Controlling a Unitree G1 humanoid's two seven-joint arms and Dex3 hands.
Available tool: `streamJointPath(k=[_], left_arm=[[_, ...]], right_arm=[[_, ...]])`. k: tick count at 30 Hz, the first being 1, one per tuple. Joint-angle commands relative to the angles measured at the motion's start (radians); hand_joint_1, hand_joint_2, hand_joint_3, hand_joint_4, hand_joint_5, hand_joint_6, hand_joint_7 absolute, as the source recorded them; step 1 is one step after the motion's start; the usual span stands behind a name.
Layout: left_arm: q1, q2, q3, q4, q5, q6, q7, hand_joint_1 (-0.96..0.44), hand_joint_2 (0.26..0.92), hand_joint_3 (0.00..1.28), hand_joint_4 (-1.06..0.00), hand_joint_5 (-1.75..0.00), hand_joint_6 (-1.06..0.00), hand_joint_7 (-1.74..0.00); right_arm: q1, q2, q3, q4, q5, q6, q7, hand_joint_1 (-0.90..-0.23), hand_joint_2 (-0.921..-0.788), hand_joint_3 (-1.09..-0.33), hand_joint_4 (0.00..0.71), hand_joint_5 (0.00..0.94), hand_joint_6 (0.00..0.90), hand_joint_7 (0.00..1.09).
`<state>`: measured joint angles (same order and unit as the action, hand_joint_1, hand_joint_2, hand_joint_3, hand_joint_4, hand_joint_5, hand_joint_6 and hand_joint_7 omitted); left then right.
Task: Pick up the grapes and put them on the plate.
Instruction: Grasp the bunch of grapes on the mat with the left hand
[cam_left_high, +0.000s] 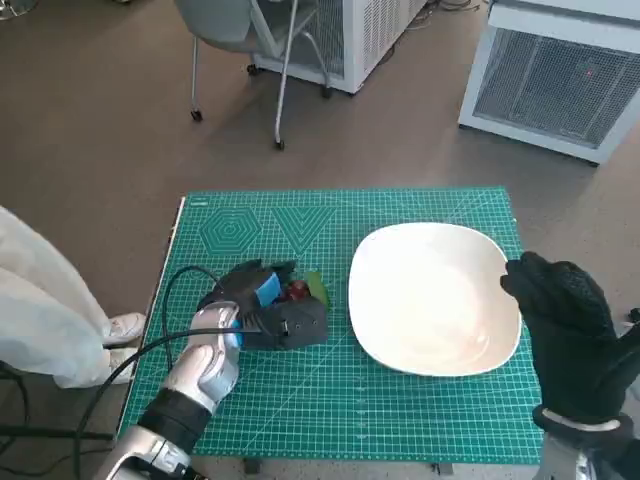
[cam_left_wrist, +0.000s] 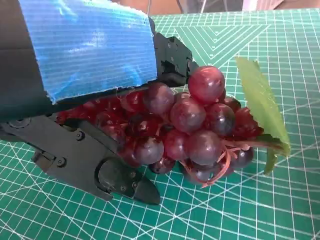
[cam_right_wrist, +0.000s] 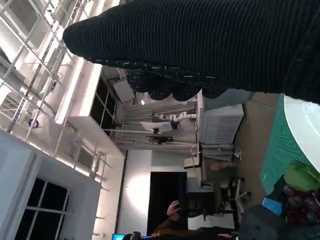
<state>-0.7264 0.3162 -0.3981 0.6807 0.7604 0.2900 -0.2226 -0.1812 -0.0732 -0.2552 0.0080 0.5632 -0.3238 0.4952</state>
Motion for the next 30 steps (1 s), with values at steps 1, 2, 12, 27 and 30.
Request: streamJointPath(k=[1,2,12,27,30], left_arm=[[-0.014,-0.001,-0.001,0.029,-0.016,-0.02,0.056,-0.03,0.804,0.02,-0.32,-0.05,-0.43,-0.05],[-0.016,-0.003,-0.003,0.043,-0.016,-0.027,0.073,0.01,0.816,0.02,-0.38,-0.09,-0.47,-0.05],[-0.026,0.006,-0.036,0.128,-0.013,-0.114,0.182,0.01,0.754,0.47,-0.5,-1.35,-0.54,-1.25],[-0.019,0.028,-0.025,0.1,-0.056,-0.169,0.171,0.0,0.72,0.6,-0.44,-1.51,-0.5,-1.39],[-0.02,0.031,-0.025,0.098,-0.06,-0.171,0.171,0.0,0.724,0.6,-0.45,-1.48,-0.48,-1.42]], right_arm=[[0.013,0.004,0.001,0.011,-0.009,0.008,-0.012,-0.343,-0.921,-0.563,0.48,0.58,0.255,0.9],[0.012,0.004,0.002,0.012,-0.009,0.008,-0.012,-0.343,-0.921,-0.563,0.48,0.58,0.255,0.9],[0.007,0.004,-0.003,0.025,-0.001,0.006,-0.003,-0.342,-0.921,-0.563,0.48,0.581,0.254,0.9],[-0.007,0.005,-0.009,0.057,0.005,-0.011,0.009,-0.342,-0.921,-0.56,0.486,0.583,0.257,0.9],[-0.009,0.006,-0.007,0.059,0.002,-0.014,0.007,-0.341,-0.921,-0.56,0.487,0.583,0.259,0.9]])
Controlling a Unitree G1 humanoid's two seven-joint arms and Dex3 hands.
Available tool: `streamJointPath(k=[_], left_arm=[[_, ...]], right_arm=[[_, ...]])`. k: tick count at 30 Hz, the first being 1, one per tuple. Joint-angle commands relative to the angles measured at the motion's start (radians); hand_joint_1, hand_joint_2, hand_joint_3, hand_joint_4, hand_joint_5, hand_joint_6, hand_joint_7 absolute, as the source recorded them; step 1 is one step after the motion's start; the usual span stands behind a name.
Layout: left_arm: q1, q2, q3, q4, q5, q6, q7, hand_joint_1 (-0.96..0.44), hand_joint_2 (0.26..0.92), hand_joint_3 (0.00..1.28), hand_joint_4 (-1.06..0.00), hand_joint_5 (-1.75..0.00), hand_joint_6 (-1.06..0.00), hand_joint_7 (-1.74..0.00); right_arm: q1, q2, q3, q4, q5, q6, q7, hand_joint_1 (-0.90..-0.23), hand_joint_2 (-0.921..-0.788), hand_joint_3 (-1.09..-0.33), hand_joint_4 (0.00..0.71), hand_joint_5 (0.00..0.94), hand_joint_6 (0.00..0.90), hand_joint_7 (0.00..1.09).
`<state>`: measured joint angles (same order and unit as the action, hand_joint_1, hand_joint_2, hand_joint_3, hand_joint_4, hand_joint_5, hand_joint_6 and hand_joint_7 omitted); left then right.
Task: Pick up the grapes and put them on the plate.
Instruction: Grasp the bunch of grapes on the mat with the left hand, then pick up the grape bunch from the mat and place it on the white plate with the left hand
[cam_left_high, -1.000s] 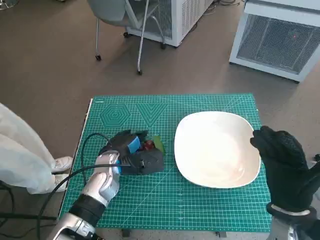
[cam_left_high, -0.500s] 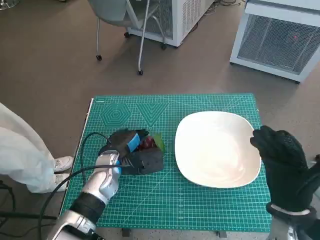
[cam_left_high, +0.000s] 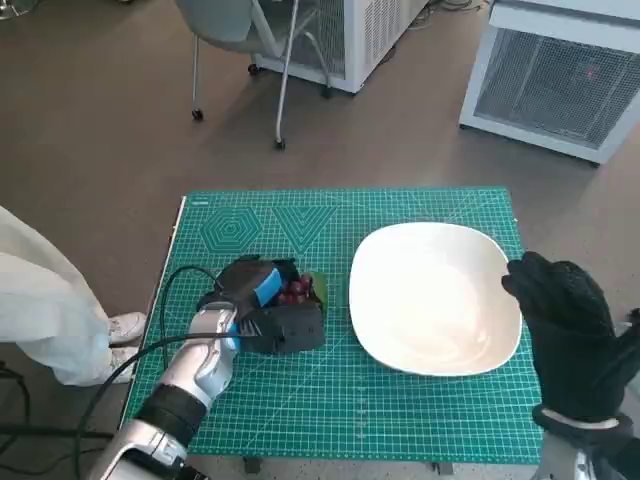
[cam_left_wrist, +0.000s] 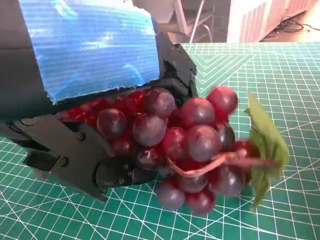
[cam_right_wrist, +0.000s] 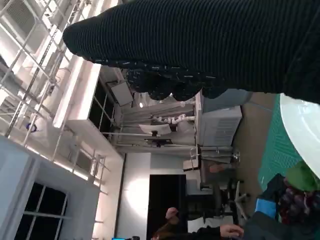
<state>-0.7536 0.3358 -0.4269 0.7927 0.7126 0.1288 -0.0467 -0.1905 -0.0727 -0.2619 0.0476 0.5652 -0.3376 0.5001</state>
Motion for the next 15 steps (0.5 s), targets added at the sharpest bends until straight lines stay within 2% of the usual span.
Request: streamJointPath(k=[1,15], left_arm=[[0.007,0.012,0.003,-0.014,-0.014,-0.009,-0.006,0.0,0.724,0.59,-0.45,-1.48,-0.47,-1.43],[0.012,0.028,0.008,-0.056,-0.025,-0.003,-0.015,0.0,0.743,0.54,-0.49,-1.43,-0.5,-1.4]], right_arm=[[0.0,0.006,0.0,0.02,-0.001,-0.001,0.003,-0.341,-0.921,-0.56,0.487,0.583,0.26,0.9],[-0.006,0.003,0.004,0.019,-0.004,0.002,-0.001,-0.341,-0.921,-0.562,0.487,0.583,0.26,0.9]])
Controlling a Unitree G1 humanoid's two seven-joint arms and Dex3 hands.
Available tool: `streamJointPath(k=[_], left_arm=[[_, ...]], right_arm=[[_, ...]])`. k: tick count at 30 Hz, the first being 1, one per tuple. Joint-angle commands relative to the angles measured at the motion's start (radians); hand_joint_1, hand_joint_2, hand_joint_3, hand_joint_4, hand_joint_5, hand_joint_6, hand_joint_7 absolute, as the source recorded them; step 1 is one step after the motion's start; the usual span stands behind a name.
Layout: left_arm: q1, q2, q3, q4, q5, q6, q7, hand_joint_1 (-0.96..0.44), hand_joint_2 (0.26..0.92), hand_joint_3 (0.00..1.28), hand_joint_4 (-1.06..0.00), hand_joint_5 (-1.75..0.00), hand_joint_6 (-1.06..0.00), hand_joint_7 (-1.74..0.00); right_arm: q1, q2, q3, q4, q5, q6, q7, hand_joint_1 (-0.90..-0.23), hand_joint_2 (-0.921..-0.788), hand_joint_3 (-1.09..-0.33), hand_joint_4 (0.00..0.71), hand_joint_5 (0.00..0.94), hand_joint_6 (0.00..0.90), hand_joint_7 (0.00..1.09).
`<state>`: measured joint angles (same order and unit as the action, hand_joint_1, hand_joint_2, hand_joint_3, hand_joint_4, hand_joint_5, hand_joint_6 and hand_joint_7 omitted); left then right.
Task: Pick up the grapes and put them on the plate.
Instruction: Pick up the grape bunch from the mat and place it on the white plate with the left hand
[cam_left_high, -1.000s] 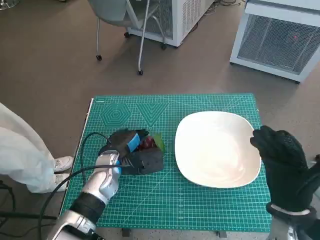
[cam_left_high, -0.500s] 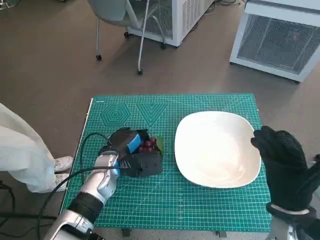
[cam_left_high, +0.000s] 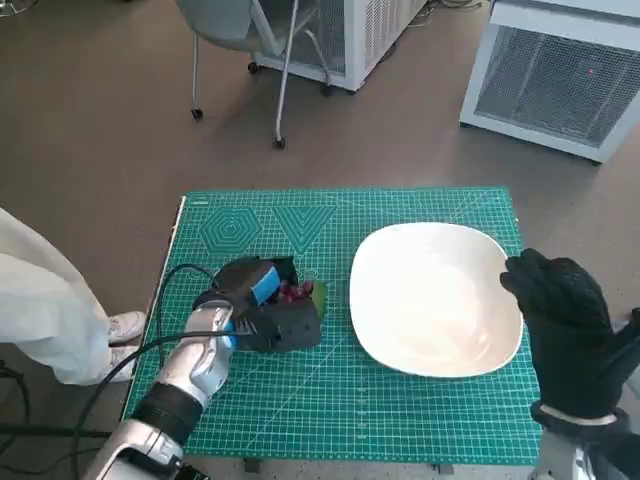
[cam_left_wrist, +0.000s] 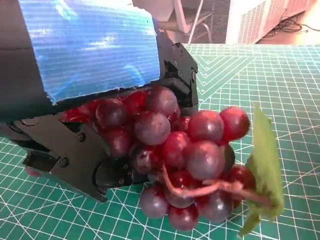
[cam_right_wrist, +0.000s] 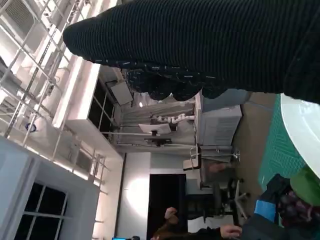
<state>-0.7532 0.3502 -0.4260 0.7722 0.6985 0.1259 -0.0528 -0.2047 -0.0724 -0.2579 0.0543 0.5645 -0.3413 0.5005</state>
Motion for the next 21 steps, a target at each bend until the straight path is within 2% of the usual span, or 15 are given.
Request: streamJointPath(k=[1,4,8,11,16,21], left_arm=[[0.013,0.015,0.009,-0.045,-0.012,0.001,-0.01,0.0,0.746,0.53,-0.49,-1.43,-0.5,-1.4],[0.024,0.024,0.016,-0.093,-0.012,0.012,-0.022,0.0,0.76,0.5,-0.49,-1.44,-0.51,-1.35],[0.045,0.043,0.031,-0.2,-0.011,0.041,-0.054,0.01,0.771,0.45,-0.48,-1.56,-0.62,-1.1],[0.064,0.057,0.042,-0.289,-0.007,0.067,-0.078,0.01,0.773,0.43,-0.5,-1.57,-0.66,-1.02],[0.093,0.079,0.064,-0.44,0.004,0.11,-0.111,0.0,0.793,0.33,-0.6,-1.46,-0.7,-0.94],[0.109,0.095,0.087,-0.56,0.011,0.139,-0.135,0.0,0.858,0.17,-0.67,-1.35,-0.71,-0.93]], right_arm=[[0.008,0.002,0.0,0.013,-0.004,0.005,-0.001,-0.341,-0.921,-0.562,0.488,0.583,0.26,0.9],[0.006,0.001,0.0,0.013,-0.005,0.006,-0.001,-0.341,-0.921,-0.56,0.488,0.582,0.26,0.9],[0.002,-0.001,-0.002,0.016,-0.004,0.006,0.0,-0.341,-0.921,-0.56,0.489,0.581,0.26,0.9],[0.0,-0.002,-0.002,0.019,-0.004,0.005,0.001,-0.341,-0.921,-0.56,0.489,0.581,0.261,0.9],[-0.006,-0.002,-0.003,0.024,-0.004,0.004,0.002,-0.34,-0.921,-0.561,0.489,0.581,0.26,0.9],[-0.01,-0.002,-0.004,0.029,-0.004,0.002,0.001,-0.339,-0.921,-0.562,0.489,0.581,0.26,0.9]])
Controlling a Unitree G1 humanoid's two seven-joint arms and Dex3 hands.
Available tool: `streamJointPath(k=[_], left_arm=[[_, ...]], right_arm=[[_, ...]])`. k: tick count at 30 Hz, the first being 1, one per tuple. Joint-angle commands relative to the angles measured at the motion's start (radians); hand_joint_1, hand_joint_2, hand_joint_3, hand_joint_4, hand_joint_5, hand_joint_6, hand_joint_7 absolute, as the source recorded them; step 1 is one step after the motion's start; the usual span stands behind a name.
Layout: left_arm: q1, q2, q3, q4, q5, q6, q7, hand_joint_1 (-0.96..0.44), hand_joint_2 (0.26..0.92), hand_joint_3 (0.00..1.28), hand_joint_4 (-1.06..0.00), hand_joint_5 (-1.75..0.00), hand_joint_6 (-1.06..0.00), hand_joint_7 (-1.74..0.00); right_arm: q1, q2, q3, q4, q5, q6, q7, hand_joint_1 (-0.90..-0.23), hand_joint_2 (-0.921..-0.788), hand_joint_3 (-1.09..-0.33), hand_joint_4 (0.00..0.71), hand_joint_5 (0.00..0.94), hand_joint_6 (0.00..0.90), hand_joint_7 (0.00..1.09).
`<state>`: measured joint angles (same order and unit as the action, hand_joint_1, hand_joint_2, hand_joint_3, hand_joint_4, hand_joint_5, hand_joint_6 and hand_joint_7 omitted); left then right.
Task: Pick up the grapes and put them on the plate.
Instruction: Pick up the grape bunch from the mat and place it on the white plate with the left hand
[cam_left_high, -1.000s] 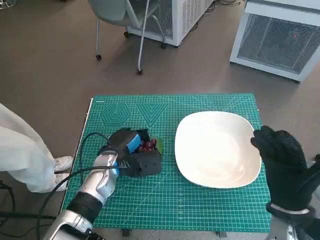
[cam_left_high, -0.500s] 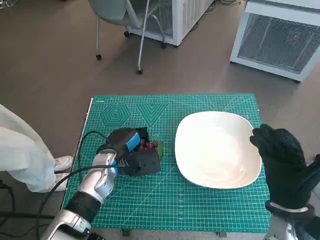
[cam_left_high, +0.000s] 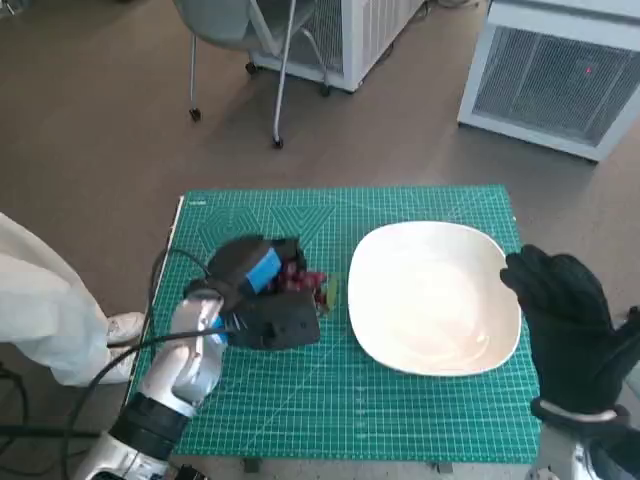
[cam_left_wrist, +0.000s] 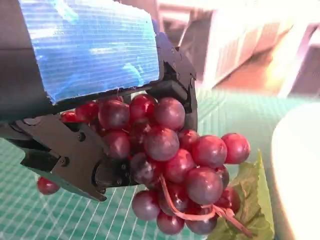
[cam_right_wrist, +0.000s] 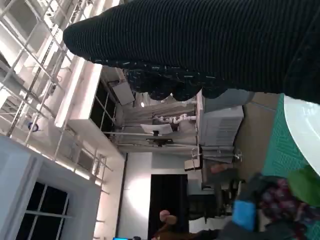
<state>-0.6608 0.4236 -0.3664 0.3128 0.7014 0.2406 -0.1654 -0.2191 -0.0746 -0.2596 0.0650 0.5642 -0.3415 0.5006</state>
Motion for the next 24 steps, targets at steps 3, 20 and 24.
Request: streamJointPath(k=[3,20,24], left_arm=[[0.024,0.028,0.049,-0.175,0.008,0.034,-0.029,0.0,0.892,0.1,-0.71,-1.26,-0.69,-0.99],[-0.001,0.019,0.14,-0.335,-0.013,-0.013,0.0,0.0,0.916,0.03,-0.8,-1.1,-0.63,-1.11],[-0.011,0.009,0.143,-0.309,-0.015,-0.042,0.024,0.0,0.913,0.02,-0.8,-1.12,-0.65,-1.06]], right_arm=[[0.002,0.001,-0.002,0.019,-0.003,0.002,0.002,-0.339,-0.921,-0.562,0.489,0.581,0.26,0.9],[-0.007,0.003,-0.001,0.034,-0.003,-0.012,0.007,-0.34,-0.921,-0.56,0.491,0.578,0.261,0.9],[-0.004,0.004,0.0,0.032,-0.003,-0.015,0.008,-0.34,-0.921,-0.56,0.491,0.578,0.261,0.9]])
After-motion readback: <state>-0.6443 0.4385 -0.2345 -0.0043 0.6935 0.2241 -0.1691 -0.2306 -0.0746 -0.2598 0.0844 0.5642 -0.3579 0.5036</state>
